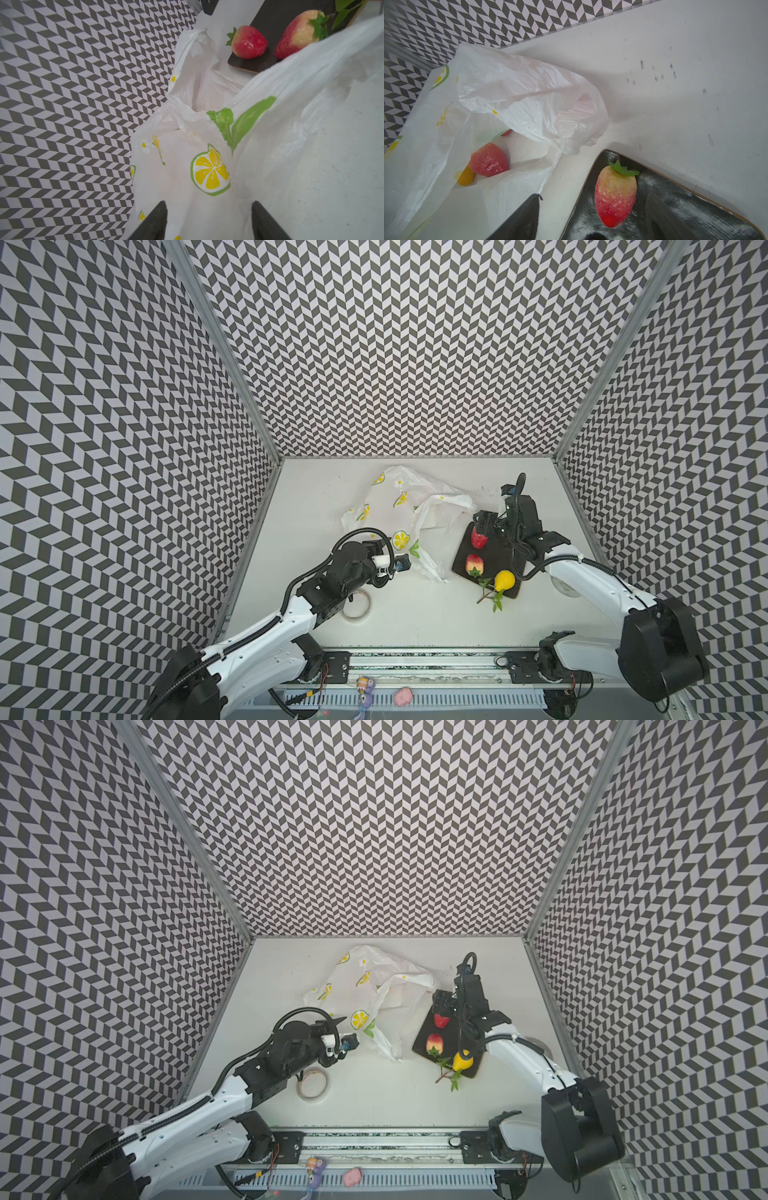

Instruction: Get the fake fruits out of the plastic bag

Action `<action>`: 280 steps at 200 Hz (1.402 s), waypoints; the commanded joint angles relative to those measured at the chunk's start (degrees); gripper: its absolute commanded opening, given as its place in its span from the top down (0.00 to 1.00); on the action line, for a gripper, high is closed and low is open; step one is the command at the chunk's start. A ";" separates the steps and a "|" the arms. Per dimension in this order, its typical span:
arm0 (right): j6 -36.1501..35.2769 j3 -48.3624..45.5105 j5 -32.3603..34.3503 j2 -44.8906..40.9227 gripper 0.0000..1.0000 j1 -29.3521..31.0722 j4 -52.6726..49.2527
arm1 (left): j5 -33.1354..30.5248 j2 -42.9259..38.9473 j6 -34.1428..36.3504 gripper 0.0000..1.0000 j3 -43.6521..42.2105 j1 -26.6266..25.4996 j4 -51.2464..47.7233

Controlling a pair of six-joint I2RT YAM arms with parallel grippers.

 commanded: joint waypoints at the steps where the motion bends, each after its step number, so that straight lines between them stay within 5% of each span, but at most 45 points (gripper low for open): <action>1: -0.61 -0.43 -0.62 -1.46 0.21 -0.20 0.26 | 2.22 -4.74 -3.41 0.26 2.22 -0.01 -5.91; 27: -0.88 0.03 -0.59 -1.32 0.21 -0.20 0.60 | 3.52 -8.52 -12.69 0.21 6.39 -0.32 -10.77; 53: -0.50 0.03 -0.47 -1.55 0.21 -0.19 1.14 | 4.76 -7.65 -33.87 0.16 10.34 -0.10 -7.32; 68: -0.19 -0.06 -0.03 -1.74 0.21 -0.21 1.18 | 4.48 -2.89 -47.05 0.11 14.29 0.00 -6.51; 108: 0.78 -0.06 0.34 -2.20 0.22 -0.27 0.84 | 6.04 19.20 -67.97 0.14 32.88 0.00 -17.48; 124: 1.35 -0.70 0.44 -3.14 0.22 -0.27 0.98 | 6.06 28.87 -70.20 0.15 42.52 -1.42 -26.67; 159: 2.61 -3.18 1.36 -6.74 0.22 -0.29 1.35 | -5.79 42.90 -70.93 0.11 57.03 -7.65 -40.43; 233: 3.38 -7.50 3.08 -12.64 0.22 -0.48 3.58 | -22.46 60.82 -71.50 0.11 71.41 -8.56 -50.06; 280: 3.32 -7.50 1.96 -12.64 0.22 -0.46 3.72 | -28.32 67.67 -68.32 0.23 76.18 -7.67 -50.66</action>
